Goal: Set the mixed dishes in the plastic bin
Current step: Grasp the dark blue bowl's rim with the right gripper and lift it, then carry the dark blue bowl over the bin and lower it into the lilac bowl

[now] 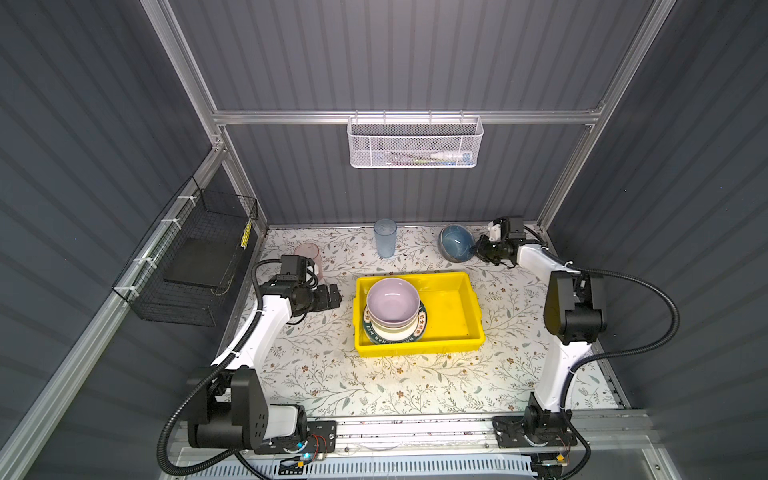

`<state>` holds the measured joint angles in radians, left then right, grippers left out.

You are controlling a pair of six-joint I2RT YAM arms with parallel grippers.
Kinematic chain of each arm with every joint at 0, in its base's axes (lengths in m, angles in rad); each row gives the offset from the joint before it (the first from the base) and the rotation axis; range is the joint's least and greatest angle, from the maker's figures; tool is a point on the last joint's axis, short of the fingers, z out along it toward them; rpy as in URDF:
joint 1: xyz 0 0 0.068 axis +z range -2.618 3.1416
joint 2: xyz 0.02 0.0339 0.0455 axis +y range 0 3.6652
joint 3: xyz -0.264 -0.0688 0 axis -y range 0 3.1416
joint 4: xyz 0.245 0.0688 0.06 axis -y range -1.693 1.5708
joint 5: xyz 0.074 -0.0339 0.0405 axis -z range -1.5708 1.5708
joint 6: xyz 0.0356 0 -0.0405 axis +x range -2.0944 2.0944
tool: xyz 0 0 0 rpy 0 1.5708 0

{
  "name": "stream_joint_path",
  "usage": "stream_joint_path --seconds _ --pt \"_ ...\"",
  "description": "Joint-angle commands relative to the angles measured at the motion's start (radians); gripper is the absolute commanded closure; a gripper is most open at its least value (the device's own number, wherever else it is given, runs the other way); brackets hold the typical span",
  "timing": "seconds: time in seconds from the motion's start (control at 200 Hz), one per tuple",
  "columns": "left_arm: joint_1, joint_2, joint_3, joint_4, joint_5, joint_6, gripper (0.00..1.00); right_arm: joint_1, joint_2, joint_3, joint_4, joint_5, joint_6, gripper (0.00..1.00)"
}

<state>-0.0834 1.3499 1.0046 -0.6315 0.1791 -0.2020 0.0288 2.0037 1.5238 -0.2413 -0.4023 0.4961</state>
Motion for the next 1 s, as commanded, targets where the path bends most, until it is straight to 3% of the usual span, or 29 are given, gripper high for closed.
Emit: stream_joint_path --seconds 0.0,0.265,0.495,0.8,0.996 --pt "0.010 -0.024 -0.011 -0.008 -0.005 0.004 0.00 0.005 -0.087 0.057 -0.074 -0.052 -0.071 1.00" --pt "0.010 -0.031 -0.012 -0.002 -0.003 0.004 0.00 0.033 -0.287 0.002 -0.268 -0.079 -0.208 1.00" --pt "0.010 -0.067 -0.015 0.032 0.014 0.024 0.00 0.174 -0.428 -0.015 -0.406 -0.026 -0.291 1.00" --pt "0.010 -0.112 -0.019 0.045 0.045 0.083 0.00 0.364 -0.410 0.118 -0.582 0.095 -0.310 1.00" --pt "0.010 -0.135 -0.029 0.053 0.045 0.097 0.01 0.458 -0.349 0.182 -0.598 0.124 -0.313 1.00"
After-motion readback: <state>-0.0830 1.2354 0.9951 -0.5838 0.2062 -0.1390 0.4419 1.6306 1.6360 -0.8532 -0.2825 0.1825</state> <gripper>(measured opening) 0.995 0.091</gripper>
